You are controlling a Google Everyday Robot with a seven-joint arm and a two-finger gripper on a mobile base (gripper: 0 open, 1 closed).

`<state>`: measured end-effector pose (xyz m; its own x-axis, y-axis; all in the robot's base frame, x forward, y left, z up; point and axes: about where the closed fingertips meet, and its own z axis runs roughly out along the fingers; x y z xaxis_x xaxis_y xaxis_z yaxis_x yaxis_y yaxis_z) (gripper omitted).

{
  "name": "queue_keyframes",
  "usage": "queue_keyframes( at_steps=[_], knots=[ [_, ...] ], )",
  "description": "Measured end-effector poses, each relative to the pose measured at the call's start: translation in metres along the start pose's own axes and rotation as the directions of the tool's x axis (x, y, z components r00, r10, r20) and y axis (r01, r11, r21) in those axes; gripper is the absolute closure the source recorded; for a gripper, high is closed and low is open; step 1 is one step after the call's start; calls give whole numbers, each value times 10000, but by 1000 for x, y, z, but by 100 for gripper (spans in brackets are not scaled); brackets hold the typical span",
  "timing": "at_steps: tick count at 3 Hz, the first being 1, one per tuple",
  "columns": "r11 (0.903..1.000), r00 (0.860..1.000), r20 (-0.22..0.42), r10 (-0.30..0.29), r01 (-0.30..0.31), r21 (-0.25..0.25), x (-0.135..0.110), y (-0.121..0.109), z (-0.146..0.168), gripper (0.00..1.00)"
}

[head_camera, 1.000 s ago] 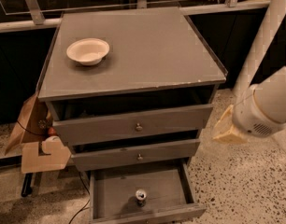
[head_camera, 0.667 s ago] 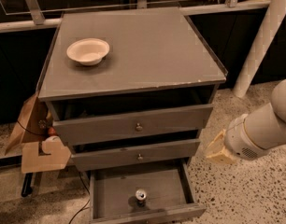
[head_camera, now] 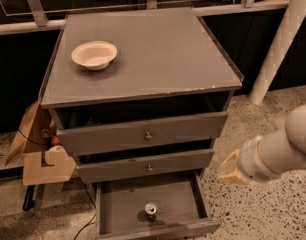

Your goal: Pick redbull can from bottom drawer and place on counter

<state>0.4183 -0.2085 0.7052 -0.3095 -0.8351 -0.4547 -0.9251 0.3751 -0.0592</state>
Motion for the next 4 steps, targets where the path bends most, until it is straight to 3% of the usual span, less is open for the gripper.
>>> queue_keyframes(
  at_steps=[1,2,3,4],
  knots=[
    [9994,9977,679,-27,51,-357,36,2,87,100],
    [9990,9871,1595,-136,204,-408,51,-8,155,100],
    [9928,9821,1865,243,-18,-1197,68,12,201,100],
    [9929,9815,1902,209,18,-1188,70,13,207,100]
  ],
)
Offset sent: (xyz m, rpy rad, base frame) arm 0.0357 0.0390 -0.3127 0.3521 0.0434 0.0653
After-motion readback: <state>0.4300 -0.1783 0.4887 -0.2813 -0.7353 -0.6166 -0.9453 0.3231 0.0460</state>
